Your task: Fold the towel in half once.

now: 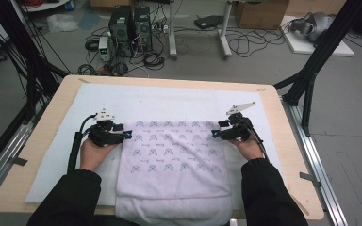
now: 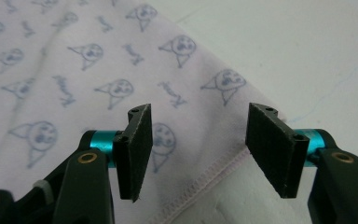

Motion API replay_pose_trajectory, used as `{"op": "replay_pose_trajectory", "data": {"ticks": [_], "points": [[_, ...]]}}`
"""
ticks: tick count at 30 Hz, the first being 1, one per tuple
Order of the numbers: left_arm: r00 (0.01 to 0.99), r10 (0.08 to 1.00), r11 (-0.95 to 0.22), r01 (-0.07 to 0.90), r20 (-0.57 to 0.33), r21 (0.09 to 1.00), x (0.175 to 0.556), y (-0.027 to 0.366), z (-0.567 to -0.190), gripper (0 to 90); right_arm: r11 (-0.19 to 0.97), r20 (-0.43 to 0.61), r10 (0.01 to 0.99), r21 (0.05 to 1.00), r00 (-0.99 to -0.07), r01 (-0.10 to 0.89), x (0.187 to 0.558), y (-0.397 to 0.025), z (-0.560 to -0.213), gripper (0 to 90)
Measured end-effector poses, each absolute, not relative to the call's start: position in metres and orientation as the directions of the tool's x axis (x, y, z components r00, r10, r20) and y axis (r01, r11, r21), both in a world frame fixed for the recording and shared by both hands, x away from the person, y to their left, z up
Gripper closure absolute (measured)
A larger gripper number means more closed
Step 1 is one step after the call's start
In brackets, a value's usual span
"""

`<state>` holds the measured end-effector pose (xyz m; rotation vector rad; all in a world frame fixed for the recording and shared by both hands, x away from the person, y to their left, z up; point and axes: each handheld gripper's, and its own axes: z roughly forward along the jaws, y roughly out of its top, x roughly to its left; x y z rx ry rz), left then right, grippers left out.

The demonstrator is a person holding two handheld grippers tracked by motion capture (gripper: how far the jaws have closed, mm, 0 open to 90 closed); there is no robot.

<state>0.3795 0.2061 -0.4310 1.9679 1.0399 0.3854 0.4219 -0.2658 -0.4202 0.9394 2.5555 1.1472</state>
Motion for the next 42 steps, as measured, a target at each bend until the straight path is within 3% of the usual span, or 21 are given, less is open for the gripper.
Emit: {"op": "replay_pose_trajectory", "data": {"ticks": [4, 6, 9, 11, 15, 16, 18, 20, 32, 33, 34, 38, 42], "points": [[0.575, 0.815, -0.326, 0.556, -0.071, 0.765, 0.387, 0.201, -0.443, 46.8, 0.5, 0.078, 0.646, 0.709, -0.759, 0.498, 0.429, -0.266, -0.432, 38.0], [0.548, 0.831, -0.294, 0.578, -0.095, 0.761, 0.389, 0.204, -0.446, 47.4, 0.504, 0.073, 0.652, 0.702, -0.755, 0.503, 0.431, -0.267, -0.437, 37.3], [0.538, 0.838, -0.288, 0.581, -0.093, 0.761, 0.39, 0.206, -0.446, 56.1, 0.49, 0.099, 0.655, 0.699, -0.749, 0.521, 0.434, -0.268, -0.443, 37.6], [0.535, 0.841, -0.294, 0.578, -0.081, 0.761, 0.391, 0.206, -0.446, 60.6, 0.475, 0.102, 0.663, 0.709, -0.742, 0.522, 0.432, -0.269, -0.444, 44.6], [0.566, 0.818, -0.296, 0.569, -0.104, 0.767, 0.392, 0.202, -0.447, 83.1, 0.45, 0.123, 0.654, 0.73, -0.747, 0.514, 0.43, -0.271, -0.447, 72.3], [0.571, 0.815, -0.306, 0.567, -0.098, 0.765, 0.393, 0.201, -0.446, 84.0, 0.447, 0.144, 0.638, 0.731, -0.757, 0.515, 0.43, -0.269, -0.447, 80.8], [0.58, 0.807, -0.327, 0.588, -0.105, 0.74, 0.398, 0.202, -0.442, 85.2, 0.462, 0.152, 0.619, 0.723, -0.77, 0.514, 0.431, -0.265, -0.445, 83.3], [0.584, 0.81, -0.361, 0.565, -0.05, 0.742, 0.403, 0.201, -0.435, 85.8, 0.48, 0.125, 0.616, 0.723, -0.778, 0.496, 0.432, -0.263, -0.441, 84.3], [0.469, 0.871, -0.347, 0.381, 0.144, 0.857, 0.462, 0.189, -0.323, 84.3, 0.402, 0.004, 0.701, 0.824, -0.714, 0.399, 0.46, -0.267, -0.345, 81.6], [0.441, 0.887, -0.33, 0.392, 0.14, 0.859, 0.466, 0.189, -0.321, 77.5, 0.386, 0.004, 0.714, 0.832, -0.7, 0.398, 0.466, -0.268, -0.34, 70.1], [0.444, 0.888, -0.318, 0.4, 0.122, 0.86, 0.467, 0.19, -0.322, 64.4, 0.374, 0.001, 0.741, 0.831, -0.672, 0.413, 0.47, -0.269, -0.339, 63.1], [0.491, 0.866, -0.337, 0.431, 0.096, 0.837, 0.461, 0.199, -0.339, 60.1, 0.361, 0.07, 0.741, 0.797, -0.668, 0.484, 0.471, -0.273, -0.353, 52.2], [0.539, 0.842, -0.308, 0.452, 0.019, 0.837, 0.443, 0.211, -0.365, 57.5, 0.411, 0.037, 0.719, 0.783, -0.694, 0.467, 0.452, -0.269, -0.372, 52.5]]}}
